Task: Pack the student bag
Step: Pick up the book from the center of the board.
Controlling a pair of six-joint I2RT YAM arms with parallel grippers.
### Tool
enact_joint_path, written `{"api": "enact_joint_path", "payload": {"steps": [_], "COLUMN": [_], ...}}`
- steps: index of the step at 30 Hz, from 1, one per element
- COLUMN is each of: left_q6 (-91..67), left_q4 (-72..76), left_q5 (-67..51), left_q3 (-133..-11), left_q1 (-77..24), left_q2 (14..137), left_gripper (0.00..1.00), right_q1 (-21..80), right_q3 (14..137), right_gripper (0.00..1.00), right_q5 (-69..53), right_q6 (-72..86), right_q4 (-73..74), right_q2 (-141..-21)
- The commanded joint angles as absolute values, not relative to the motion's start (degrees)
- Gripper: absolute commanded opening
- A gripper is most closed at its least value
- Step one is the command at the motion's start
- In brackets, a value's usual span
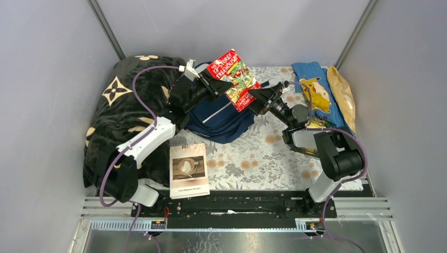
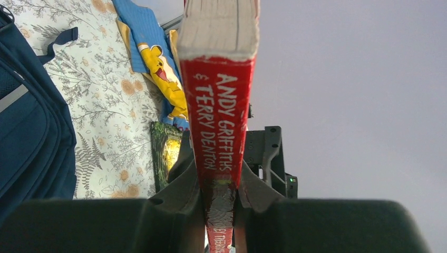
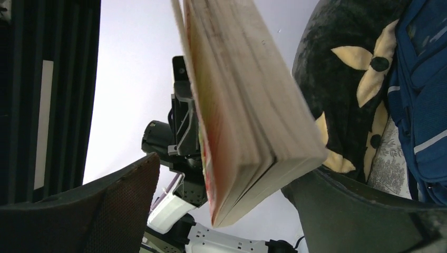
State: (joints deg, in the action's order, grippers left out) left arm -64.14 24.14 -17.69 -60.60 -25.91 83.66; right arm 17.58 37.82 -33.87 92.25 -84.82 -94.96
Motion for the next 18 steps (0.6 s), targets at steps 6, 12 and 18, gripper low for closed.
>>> {"api": "enact_joint_path", "payload": {"steps": [6,12,18], "left_q6": [-64.04,-55.95,-27.47], "left_q4": [31.36,14.33,-11.09], "left_q5": [-18.02,-15.16,-5.37], "left_q3": [-58.69,-64.15,-75.29], "left_q1": [-26.45,-26.52,-27.68], "left_q2": [82.69,84.56,91.36], "left_gripper": [0.00,0.29,0.67], "right_q1": [18.60,17.29,5.71], "right_q3": [44.12,41.72,34.90], "right_gripper": [0.49,0.00,0.00], "right_q5": [-31.23,-31.99,-33.54], "right_q6": [94.98,94.81,73.85], "right_q4": [-92.51,-88.57,-40.25], "right_q2": [-98.12,-96.39,-79.13]}}
